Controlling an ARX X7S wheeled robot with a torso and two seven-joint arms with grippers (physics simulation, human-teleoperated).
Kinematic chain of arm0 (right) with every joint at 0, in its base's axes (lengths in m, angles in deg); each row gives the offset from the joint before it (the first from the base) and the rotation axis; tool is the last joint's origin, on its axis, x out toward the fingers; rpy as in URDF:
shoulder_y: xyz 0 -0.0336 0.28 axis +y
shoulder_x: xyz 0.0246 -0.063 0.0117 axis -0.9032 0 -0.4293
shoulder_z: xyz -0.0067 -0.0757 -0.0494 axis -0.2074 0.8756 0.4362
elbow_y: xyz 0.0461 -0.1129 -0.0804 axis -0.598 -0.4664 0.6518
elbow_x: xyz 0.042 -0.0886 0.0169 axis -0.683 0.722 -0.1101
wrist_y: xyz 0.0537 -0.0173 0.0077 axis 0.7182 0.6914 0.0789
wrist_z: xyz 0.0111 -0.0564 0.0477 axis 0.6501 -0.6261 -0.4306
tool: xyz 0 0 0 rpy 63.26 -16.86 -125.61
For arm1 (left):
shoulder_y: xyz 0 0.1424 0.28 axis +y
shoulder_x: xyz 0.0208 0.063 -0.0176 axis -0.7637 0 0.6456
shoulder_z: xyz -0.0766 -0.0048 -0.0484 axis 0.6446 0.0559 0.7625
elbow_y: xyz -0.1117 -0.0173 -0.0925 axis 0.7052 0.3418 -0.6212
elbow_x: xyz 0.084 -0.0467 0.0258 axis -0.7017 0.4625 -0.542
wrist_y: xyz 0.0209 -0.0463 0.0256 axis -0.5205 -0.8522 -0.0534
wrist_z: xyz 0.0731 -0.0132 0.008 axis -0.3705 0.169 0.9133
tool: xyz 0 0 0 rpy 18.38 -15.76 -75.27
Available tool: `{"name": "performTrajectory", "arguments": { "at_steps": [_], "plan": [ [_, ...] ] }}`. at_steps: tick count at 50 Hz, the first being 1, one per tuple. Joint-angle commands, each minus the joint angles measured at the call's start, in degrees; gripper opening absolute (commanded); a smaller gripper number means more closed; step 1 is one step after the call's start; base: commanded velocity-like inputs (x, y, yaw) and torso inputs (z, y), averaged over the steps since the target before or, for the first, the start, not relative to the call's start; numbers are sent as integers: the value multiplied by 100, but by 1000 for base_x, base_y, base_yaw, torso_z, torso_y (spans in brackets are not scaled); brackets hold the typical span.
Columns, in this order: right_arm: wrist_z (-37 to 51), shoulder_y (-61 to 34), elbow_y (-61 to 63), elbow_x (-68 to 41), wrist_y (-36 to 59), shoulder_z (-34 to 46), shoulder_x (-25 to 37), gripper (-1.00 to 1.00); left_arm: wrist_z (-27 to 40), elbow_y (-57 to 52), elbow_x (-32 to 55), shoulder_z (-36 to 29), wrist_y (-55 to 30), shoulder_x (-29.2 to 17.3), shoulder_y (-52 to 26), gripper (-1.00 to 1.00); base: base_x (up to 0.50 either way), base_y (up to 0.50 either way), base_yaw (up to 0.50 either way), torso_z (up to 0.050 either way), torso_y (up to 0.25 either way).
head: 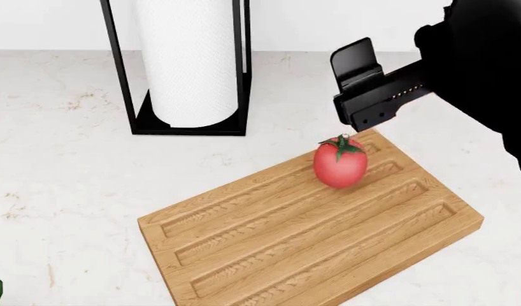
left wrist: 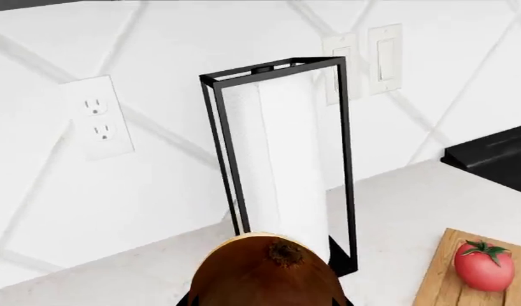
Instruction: Place the avocado, onion, tomato and bell pepper on the cutting board.
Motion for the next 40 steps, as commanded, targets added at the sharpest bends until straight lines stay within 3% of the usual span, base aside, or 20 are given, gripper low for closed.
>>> {"name": "performTrajectory", "arguments": {
  "at_steps": [1, 5, 8, 17, 27, 34, 40],
  "plan": [
    [842, -59, 704, -736, 15, -441, 267, 100, -40, 314, 430, -492, -390, 384, -466, -100, 0, 0, 0, 0, 0],
    [864, -199, 653, -685, 25, -463, 266, 100, -122, 669, 599, -765, -620, 665, -772, -100, 0, 0, 0, 3, 3],
    [848, -88, 703, -639, -94, -483, 268, 100, -394, 906, 242, -983, -786, 914, -896, -100, 0, 0, 0, 0, 0],
    [907, -244, 642, -584, -180, -550, 210, 100, -579, 1462, 665, -1464, -1088, 1520, -1150, -100, 0, 0, 0, 0, 0],
    [876, -594, 473, -492, -67, -515, 108, 100, -1022, 2453, 245, -2132, -1358, 2501, -1450, -100, 0, 0, 0, 0, 0],
    [839, -513, 481, -337, -133, -448, 95, 100, -2115, 3240, -891, -2779, -1462, 3042, -1744, -100, 0, 0, 0, 0, 0],
    [785, -669, 374, -203, 25, -290, 0, 100, -2857, 3510, -1904, -3278, -1042, 3318, -1833, -100, 0, 0, 0, 0, 0]
  ]
}}
